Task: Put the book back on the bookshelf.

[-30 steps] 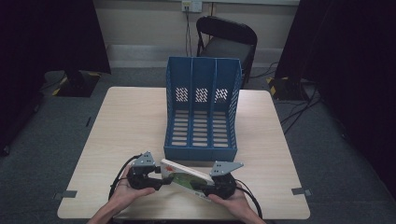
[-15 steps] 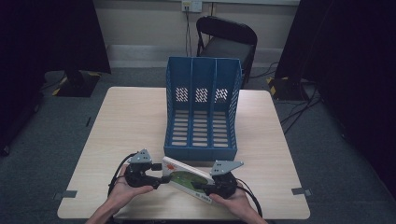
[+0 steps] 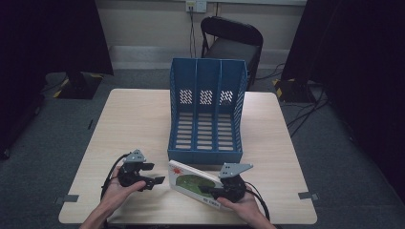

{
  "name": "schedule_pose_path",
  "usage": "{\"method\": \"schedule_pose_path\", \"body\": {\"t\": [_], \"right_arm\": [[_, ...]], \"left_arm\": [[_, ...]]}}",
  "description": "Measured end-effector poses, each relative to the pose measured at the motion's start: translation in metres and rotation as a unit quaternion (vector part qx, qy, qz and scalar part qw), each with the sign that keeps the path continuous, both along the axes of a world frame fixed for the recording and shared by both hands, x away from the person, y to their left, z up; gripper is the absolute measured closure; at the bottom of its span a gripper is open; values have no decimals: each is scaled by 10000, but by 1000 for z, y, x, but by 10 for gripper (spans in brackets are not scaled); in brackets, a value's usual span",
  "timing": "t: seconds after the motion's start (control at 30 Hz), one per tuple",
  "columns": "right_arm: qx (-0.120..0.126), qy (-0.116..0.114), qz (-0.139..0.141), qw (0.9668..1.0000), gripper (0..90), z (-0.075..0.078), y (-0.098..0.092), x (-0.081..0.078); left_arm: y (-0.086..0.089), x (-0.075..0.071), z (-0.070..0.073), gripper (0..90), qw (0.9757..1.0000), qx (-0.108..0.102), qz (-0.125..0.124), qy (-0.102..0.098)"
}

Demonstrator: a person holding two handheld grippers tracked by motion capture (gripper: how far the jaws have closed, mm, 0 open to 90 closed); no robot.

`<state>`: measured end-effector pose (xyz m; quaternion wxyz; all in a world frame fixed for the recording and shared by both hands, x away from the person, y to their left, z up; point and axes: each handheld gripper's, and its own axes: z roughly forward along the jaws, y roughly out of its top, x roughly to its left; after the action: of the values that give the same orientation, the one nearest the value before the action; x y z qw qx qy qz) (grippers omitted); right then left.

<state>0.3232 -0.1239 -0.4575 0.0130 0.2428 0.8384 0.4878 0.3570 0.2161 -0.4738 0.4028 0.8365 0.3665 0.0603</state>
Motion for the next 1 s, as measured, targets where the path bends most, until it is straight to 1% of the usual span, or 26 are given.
{"method": "schedule_pose_path", "body": {"t": [0.03, 0.1, 0.13, 0.17, 0.2, 0.23, 0.27, 0.37, 0.4, 0.47, 0.5, 0.53, 0.57, 0.6, 0.67, 0.77, 0.8, 1.0], "right_arm": [[-2, 1, 0, 10000, 761, 0, 0, 0], [5, 4, -11, 10000, 761, 1, -1, 0], [10, 9, -14, 10000, 761, 2, -1, 0], [17, 13, -31, 10000, 761, 2, -2, 0], [20, 19, -33, 10000, 762, 2, -2, 0], [12, 6, -39, 10000, 761, 3, -2, 0], [12, 6, -39, 10000, 761, 3, -2, 0], [29, -10, -32, 10000, 761, 4, -3, 0], [23, -26, -37, 10000, 761, 5, -3, -1], [84, -38, -17, 10000, 761, 7, -4, -1], [84, -38, -17, 10000, 761, 7, -4, -1], [82, -71, -17, 9999, 761, 8, -4, -2], [82, -92, -22, 9999, 762, 9, -4, -2], [102, -96, -25, 9999, 762, 10, -5, -3], [107, -136, -38, 9998, 762, 12, -6, -4], [136, -134, -56, 9998, 762, 14, -7, -4], [139, -139, -65, 9998, 761, 15, -7, -4], [189, -161, -48, 9997, 762, 19, -9, -5]], "left_arm": [[0, 0, -2, 272, 10000, 90, 24, 22], [2, 2, -5, 273, 9995, 222, 151, 164], [2, 4, -7, 278, 9989, 343, 244, 192], [3, 4, -10, 289, 9982, 477, 326, 179], [4, 5, -11, 290, 9977, 561, 342, 175], [5, 6, -13, 269, 9974, 572, 373, 217], [6, 7, -14, 269, 9972, 583, 410, 243], [9, 8, -15, 263, 9969, 576, 479, 219], [9, 8, -16, 257, 9967, 598, 510, 182], [9, 7, -18, 216, 9960, 702, 555, 26], [9, 7, -20, 216, 9951, 747, 635, -81], [9, 7, -21, 199, 9939, 857, 672, -192], [8, 6, -24, 173, 9920, 991, 712, -336], [9, 7, -25, 137, 9922, 944, 741, -339], [11, 7, -27, 98, 9920, 923, 756, -402], [14, 8, -32, 26, 9916, 842, 838, -502], [15, 9, -33, 0, 9920, 775, 847, -526], [15, 9, -34, 0, 9919, 779, 841, -540]]}}
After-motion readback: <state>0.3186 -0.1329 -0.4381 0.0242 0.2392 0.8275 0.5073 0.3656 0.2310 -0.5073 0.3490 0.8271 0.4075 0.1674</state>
